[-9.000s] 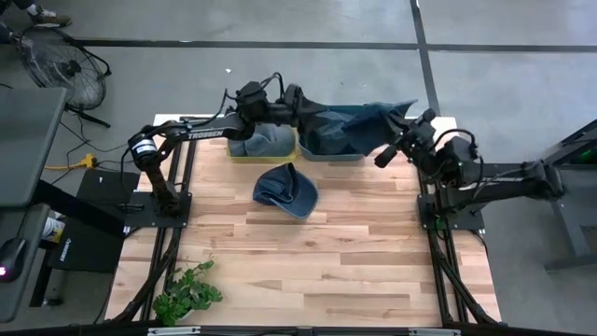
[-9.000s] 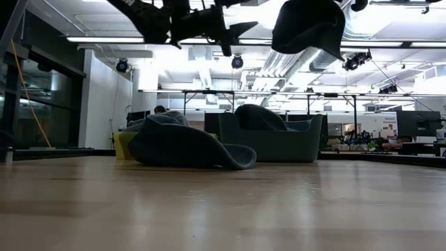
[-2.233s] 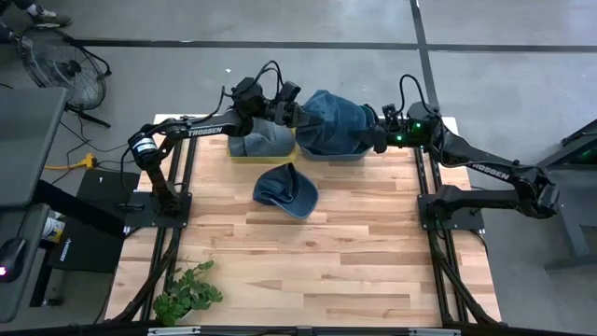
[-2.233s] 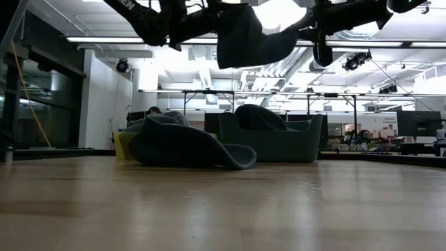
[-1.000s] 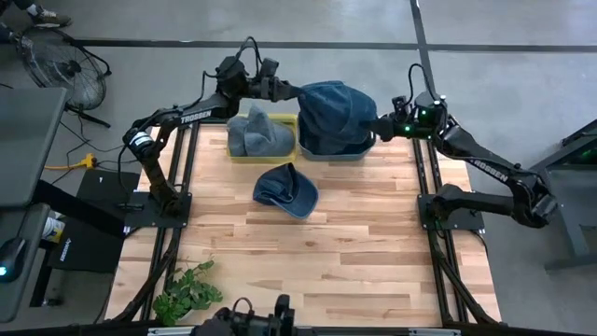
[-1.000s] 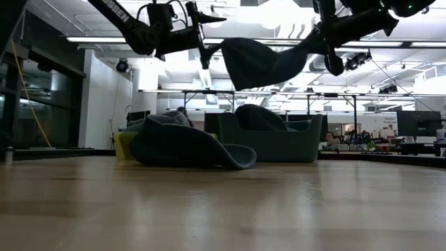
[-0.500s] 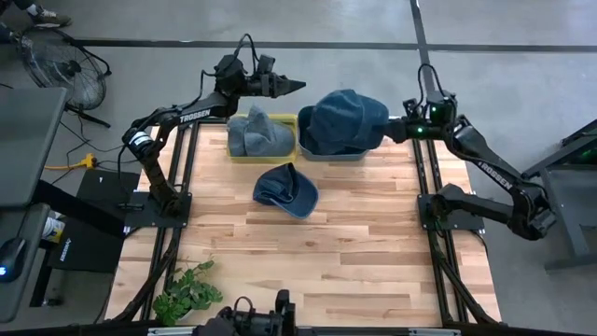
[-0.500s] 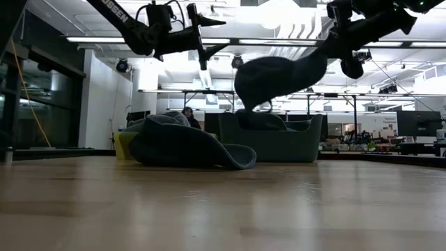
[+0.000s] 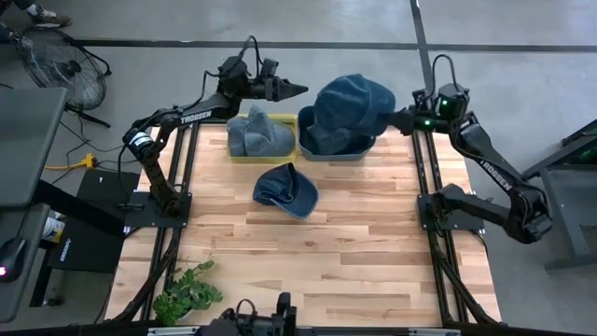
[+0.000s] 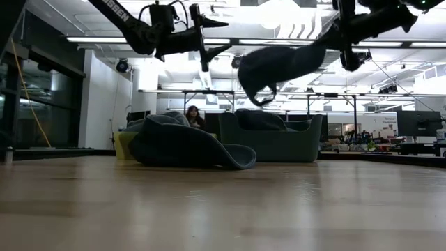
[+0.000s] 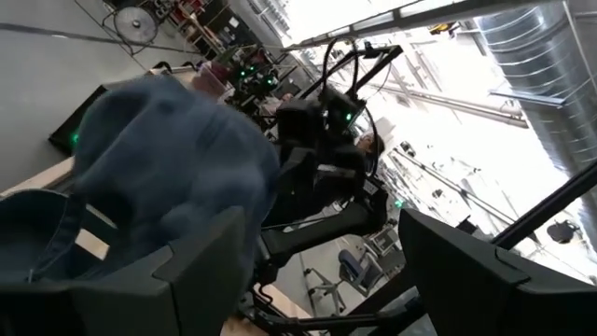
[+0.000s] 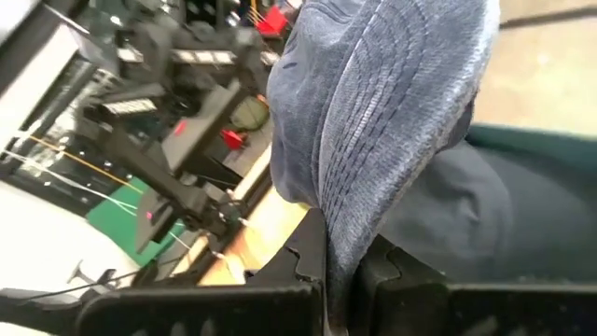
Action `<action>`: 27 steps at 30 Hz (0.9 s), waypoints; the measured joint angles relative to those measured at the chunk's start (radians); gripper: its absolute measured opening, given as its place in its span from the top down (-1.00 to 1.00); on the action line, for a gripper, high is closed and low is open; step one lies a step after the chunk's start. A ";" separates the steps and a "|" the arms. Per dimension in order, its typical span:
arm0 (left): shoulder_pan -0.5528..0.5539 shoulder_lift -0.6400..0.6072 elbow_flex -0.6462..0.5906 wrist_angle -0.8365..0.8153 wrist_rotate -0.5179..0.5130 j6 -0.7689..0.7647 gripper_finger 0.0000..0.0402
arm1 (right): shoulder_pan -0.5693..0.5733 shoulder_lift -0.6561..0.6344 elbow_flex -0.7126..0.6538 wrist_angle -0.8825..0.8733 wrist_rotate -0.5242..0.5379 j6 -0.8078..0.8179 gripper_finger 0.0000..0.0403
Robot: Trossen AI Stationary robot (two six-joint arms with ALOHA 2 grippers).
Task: Pick & Place hat
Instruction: Put the right blue cap into the blue bin
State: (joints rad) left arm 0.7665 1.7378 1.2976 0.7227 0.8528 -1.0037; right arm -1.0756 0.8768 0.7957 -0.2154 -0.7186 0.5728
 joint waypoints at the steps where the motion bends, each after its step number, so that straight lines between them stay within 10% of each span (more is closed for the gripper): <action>1: -0.001 0.000 0.000 0.000 0.000 0.001 -0.41 | -0.010 0.000 0.013 -0.001 -0.012 0.000 0.98; 27: -0.001 0.000 -0.001 0.019 0.006 -0.064 -0.41 | -0.202 0.074 0.088 -0.125 -0.260 -0.165 0.98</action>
State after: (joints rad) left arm 0.7654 1.7382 1.2968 0.7414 0.8589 -1.0674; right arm -1.2781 0.9504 0.8837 -0.3401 -0.9790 0.4076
